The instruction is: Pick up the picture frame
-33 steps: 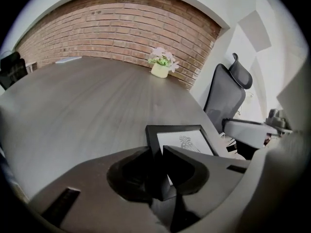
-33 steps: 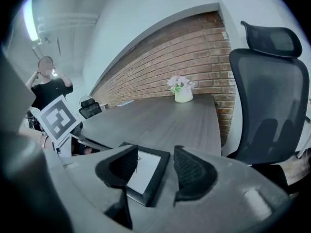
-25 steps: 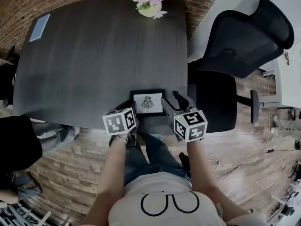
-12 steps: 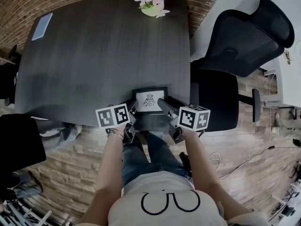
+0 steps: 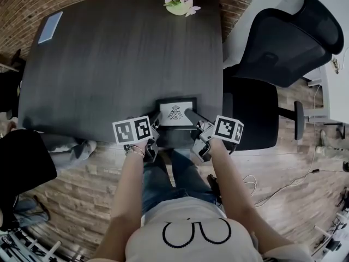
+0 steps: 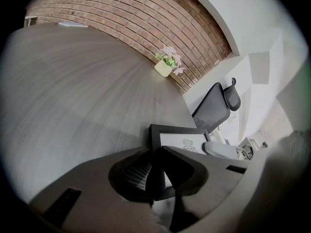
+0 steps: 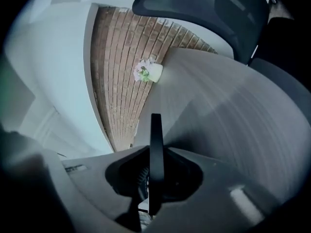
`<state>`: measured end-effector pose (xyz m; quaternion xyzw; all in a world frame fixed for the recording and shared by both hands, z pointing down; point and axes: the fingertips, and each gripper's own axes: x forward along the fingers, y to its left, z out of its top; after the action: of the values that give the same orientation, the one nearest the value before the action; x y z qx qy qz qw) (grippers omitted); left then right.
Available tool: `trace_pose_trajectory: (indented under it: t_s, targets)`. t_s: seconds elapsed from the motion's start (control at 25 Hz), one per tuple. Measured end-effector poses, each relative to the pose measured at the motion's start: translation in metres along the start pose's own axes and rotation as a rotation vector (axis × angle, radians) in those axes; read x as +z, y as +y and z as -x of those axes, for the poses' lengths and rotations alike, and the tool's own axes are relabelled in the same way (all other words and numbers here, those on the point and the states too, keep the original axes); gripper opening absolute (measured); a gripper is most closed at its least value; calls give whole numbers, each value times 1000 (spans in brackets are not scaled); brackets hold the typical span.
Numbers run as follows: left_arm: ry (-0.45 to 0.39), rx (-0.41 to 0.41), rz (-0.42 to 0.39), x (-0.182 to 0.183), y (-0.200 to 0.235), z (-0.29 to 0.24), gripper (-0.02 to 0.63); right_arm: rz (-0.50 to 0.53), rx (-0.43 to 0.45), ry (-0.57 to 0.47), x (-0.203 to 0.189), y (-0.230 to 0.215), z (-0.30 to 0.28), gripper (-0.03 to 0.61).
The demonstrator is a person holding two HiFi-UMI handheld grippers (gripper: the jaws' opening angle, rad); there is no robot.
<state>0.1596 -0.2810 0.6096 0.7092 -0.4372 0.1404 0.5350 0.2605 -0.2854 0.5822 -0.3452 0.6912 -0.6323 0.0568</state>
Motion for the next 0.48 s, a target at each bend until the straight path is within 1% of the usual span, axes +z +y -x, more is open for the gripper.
trace_pose_trajectory:
  t_s: [0.12, 0.28, 0.48]
  targets:
    - [4, 2, -6, 0, 1, 0, 70, -1, 21, 45, -3, 2, 0, 55]
    - [19, -1, -14, 0, 2, -1, 69, 30, 7, 100, -6, 2, -1, 49]
    - [34, 4, -20, 2, 0, 0, 71, 57, 32, 101, -5, 17, -2, 43]
